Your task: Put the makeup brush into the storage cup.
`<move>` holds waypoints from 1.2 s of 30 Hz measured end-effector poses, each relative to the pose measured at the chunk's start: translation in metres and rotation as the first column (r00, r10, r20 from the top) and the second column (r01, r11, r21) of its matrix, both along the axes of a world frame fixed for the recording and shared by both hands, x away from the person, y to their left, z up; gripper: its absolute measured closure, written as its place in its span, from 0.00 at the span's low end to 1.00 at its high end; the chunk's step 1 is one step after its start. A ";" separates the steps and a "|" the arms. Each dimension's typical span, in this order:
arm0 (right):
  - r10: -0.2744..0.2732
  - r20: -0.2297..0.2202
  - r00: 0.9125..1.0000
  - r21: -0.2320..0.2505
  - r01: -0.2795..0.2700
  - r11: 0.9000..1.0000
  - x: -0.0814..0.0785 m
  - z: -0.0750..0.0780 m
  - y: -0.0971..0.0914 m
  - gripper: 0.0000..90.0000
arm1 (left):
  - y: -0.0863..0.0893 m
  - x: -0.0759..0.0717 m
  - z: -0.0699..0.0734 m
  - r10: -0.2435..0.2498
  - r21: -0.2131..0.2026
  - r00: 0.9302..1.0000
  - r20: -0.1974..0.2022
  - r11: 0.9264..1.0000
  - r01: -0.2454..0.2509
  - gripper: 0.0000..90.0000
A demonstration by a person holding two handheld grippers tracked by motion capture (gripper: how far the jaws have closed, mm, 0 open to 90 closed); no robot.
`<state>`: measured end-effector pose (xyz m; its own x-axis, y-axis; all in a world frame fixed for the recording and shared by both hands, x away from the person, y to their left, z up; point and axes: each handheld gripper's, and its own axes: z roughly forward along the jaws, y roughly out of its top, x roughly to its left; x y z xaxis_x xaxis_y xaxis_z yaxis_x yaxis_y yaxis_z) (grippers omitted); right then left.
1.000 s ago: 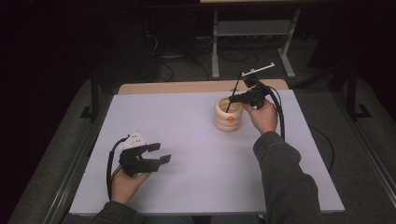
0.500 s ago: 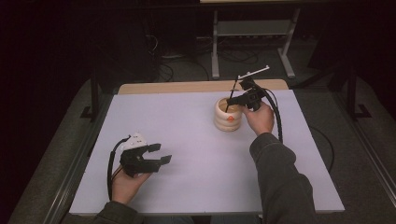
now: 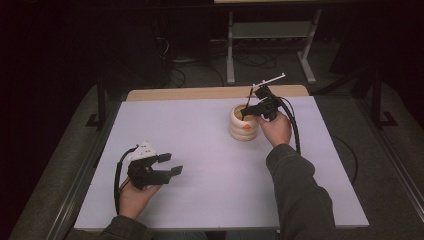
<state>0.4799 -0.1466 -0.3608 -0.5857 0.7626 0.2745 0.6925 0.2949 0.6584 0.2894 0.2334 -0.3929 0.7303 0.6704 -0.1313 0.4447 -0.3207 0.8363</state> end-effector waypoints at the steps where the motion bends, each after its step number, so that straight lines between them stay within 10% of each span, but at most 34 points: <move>1: 0.000 0.000 1.000 0.000 0.000 1.000 0.000 0.000 0.000 0.74 | 0.000 0.000 0.000 0.000 0.000 1.000 0.000 1.000 0.000 0.38; 36: 0.009 0.106 0.994 0.078 -0.017 0.997 -0.043 0.021 -0.040 0.52 | 0.000 0.000 0.005 -0.001 0.009 1.000 -0.003 1.000 0.001 0.35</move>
<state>0.4371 -0.1864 -0.3402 -0.6241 0.7334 0.2695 0.6147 0.2479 0.7488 0.2894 0.2337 -0.3874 0.7306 0.6708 -0.1272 0.4466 -0.3286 0.8322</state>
